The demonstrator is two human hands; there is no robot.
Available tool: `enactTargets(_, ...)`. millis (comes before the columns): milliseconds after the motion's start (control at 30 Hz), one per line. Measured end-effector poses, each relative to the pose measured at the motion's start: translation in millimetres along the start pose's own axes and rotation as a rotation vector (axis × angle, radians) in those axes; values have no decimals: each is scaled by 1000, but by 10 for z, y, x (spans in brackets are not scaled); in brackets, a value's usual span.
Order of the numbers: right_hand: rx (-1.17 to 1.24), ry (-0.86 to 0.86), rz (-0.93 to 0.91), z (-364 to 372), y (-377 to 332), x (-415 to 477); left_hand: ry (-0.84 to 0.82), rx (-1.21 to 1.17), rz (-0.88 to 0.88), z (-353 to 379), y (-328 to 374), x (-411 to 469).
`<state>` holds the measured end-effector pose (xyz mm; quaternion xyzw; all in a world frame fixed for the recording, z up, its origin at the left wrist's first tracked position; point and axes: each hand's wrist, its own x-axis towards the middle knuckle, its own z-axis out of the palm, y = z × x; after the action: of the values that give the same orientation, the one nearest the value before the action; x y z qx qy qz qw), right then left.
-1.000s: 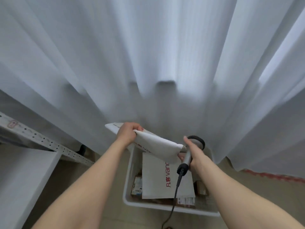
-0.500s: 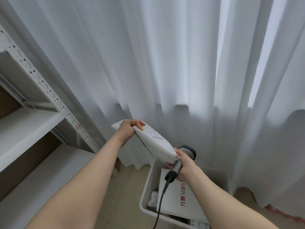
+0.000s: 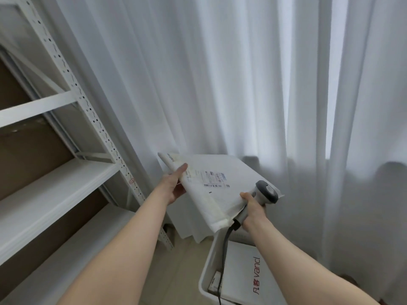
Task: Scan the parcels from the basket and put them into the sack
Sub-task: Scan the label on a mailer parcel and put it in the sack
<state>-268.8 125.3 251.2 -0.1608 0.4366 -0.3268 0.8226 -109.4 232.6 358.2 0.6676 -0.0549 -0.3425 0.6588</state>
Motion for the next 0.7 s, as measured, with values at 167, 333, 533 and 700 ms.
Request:
enactTargets(167,3,-41,-34,66,51,-62,-87,75,-73,-59,-61,-72)
enactTargets(333,31,-114,-43,220,152,-90,-115,70,-31,-374,39,-27)
enactTargets(533,-73,-222,-175,242,138,-124,230,-10,225,-944,470,222)
enactTargets(700,-218,-398,-195,317,111,-205,153,971,124,-1359,700,339)
